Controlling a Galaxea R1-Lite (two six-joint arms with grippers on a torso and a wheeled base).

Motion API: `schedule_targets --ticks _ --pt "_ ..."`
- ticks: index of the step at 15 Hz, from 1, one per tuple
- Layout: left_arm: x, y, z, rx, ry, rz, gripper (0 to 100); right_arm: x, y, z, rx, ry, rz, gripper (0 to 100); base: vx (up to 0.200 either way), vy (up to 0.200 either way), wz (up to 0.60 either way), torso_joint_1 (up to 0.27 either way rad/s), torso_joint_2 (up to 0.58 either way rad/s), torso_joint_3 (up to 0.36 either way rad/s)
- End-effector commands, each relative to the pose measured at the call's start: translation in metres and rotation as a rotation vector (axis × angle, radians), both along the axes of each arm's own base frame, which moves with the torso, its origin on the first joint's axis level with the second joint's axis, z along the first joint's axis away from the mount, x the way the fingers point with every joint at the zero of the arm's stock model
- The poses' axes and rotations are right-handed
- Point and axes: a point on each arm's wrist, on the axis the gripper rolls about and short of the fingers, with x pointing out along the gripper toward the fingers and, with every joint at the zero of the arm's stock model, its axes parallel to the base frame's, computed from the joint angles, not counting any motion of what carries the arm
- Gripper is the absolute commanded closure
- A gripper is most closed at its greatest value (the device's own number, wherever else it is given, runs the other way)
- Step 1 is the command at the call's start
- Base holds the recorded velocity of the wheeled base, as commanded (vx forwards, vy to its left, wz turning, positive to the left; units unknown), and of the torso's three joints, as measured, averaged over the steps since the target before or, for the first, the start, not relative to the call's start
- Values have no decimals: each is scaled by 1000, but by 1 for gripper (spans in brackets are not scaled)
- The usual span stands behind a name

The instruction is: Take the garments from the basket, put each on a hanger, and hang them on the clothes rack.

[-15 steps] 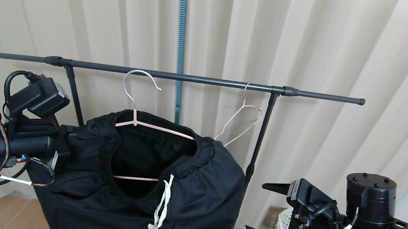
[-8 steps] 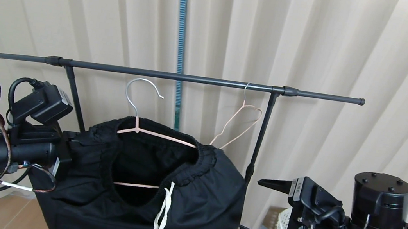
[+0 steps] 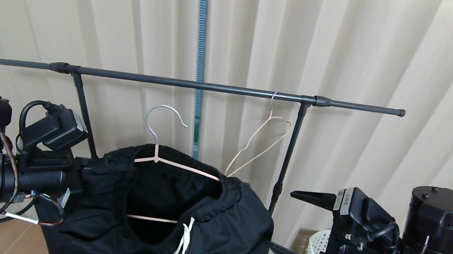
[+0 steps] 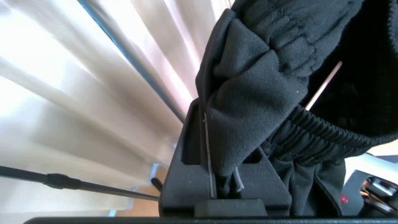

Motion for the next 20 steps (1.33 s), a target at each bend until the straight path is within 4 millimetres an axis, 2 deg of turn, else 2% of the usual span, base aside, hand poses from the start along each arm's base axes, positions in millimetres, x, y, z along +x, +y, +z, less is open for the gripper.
schedule_targets --ticks 1,10,13,16,20 --pt "-1 -2 -3 1 12 -9 100 1 0 4 23 -12 -7 0 0 0 0 0 0 0" --pt "3 -2 -5 -12 34 6 100 2 1 5 49 -14 -19 0 0 0 0 0 0 0" --pt "6 2 0 -34 45 72 100 2 1 4 48 -13 -20 0 0 0 0 0 0 0" --pt "18 12 5 -88 80 212 100 2 1 3 46 -11 -22 0 0 0 0 0 0 0" --pt "31 14 8 -138 114 304 100 2 1 2 44 -7 -22 0 0 0 0 0 0 0"
